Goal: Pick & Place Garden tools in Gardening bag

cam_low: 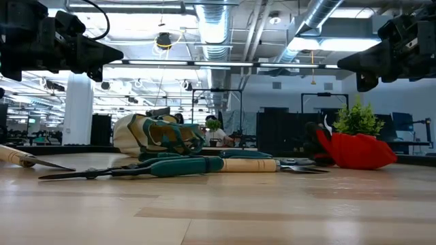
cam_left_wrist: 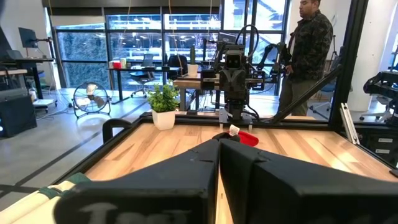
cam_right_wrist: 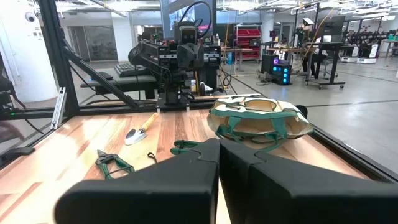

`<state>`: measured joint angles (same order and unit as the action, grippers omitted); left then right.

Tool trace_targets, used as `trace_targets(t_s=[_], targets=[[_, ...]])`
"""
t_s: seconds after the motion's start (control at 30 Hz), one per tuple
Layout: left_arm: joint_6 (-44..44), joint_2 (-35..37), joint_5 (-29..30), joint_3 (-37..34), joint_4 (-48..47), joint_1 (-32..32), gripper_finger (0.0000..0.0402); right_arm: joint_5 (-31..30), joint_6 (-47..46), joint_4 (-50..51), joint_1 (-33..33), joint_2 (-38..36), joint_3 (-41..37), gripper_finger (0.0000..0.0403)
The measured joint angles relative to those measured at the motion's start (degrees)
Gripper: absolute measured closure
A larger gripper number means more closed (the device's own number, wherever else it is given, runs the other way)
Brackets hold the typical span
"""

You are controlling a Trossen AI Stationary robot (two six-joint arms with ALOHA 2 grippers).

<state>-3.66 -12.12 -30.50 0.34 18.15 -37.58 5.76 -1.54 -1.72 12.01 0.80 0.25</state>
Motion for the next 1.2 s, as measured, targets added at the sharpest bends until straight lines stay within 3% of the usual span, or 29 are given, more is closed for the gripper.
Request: trace_targets(t_s=[1.2], targets=[[-0.02,0.02,0.00,0.02,1.31,0.00,0.0399,0.00,0.00,0.00,0.00,0.00,0.02,0.0403]])
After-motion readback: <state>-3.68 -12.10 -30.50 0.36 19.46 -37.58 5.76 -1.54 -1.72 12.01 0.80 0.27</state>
